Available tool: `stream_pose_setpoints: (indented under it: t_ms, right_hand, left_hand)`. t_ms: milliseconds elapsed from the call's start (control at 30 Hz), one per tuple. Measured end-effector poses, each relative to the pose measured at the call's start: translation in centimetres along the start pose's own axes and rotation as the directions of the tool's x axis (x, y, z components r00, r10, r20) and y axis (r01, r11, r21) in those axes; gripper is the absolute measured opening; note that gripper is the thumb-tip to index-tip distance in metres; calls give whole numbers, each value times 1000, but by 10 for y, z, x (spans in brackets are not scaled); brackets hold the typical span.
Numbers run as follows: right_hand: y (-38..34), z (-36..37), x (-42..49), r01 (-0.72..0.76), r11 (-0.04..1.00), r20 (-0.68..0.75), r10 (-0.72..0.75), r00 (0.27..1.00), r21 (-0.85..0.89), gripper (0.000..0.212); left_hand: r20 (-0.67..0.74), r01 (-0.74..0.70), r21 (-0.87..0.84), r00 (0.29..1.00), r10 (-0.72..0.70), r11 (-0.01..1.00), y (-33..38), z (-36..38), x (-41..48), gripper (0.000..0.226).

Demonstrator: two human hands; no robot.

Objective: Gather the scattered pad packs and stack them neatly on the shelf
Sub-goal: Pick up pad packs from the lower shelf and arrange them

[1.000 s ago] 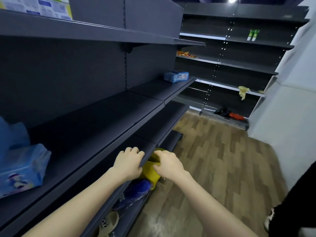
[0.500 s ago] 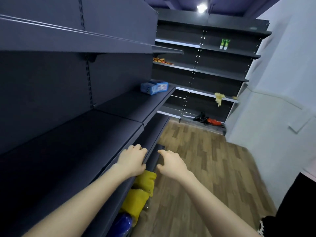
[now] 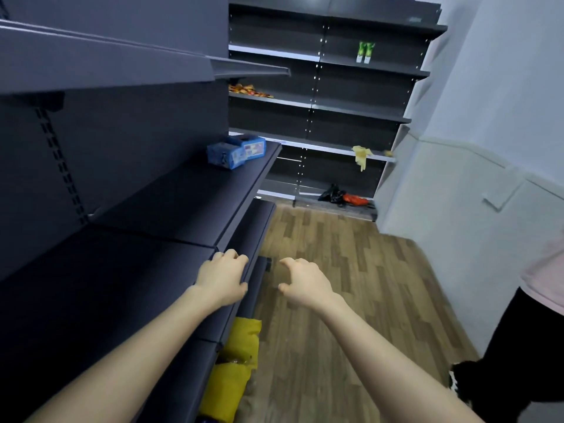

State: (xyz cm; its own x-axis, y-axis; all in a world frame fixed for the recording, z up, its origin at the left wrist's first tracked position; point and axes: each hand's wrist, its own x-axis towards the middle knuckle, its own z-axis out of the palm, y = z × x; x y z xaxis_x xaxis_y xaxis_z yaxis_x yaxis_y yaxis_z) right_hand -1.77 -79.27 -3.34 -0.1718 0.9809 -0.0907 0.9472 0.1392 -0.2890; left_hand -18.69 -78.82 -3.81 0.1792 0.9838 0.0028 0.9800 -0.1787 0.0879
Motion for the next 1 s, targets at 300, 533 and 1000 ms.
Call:
stream_pose_setpoints:
  t_ms: [300, 533, 1000]
  right_hand:
    - [45, -19, 102, 36, 999, -17, -37, 999, -2, 53]
    - [89, -56, 194, 92, 996, -33, -92, 995, 14, 55]
    - [130, -75, 325, 154, 988, -4, -154, 988, 27, 53]
  left_hand:
    - [-34, -22, -30, 999, 21, 999, 20, 3, 106, 51]
    - [-56, 16, -56, 998, -19, 998, 44, -9, 207, 54]
    - [-49, 104, -83, 993, -108, 991, 35, -9, 335, 55]
